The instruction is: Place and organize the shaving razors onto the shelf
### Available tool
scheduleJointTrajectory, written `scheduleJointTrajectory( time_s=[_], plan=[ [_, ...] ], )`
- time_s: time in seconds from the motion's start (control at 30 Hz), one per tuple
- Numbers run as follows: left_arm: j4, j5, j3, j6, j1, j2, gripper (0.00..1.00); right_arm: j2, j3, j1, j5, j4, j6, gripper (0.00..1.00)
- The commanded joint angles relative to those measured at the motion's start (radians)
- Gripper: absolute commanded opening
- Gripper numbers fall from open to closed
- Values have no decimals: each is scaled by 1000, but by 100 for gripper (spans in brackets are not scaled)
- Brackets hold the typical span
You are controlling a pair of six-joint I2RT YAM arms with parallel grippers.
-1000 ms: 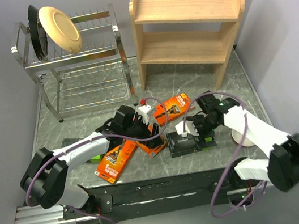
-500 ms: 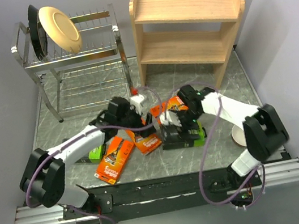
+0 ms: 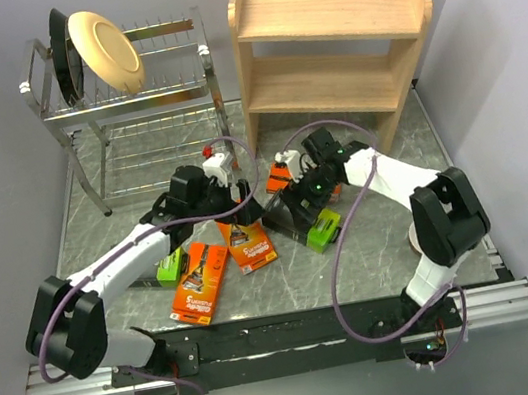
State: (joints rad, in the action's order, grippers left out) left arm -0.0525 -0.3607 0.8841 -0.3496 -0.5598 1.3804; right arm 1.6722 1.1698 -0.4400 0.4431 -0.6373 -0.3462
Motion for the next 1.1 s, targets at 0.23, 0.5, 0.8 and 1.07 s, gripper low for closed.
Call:
scheduleJointTrajectory(
  time_s=[0.23, 0.5, 0.8, 1.07],
  plan=[
    [85, 60, -2, -131, -2, 60, 99, -275, -154, 177, 87, -19, 573, 98],
    [97, 46, -5, -107, -2, 95, 99, -316, -378, 432, 206, -10, 639, 69],
    [105, 34, 33, -124, -3, 147, 99, -238, -420, 435, 220, 82, 713, 51],
    [115, 20, 19, -132, -3, 149, 100, -151, -418, 461, 218, 125, 734, 44]
  ],
)
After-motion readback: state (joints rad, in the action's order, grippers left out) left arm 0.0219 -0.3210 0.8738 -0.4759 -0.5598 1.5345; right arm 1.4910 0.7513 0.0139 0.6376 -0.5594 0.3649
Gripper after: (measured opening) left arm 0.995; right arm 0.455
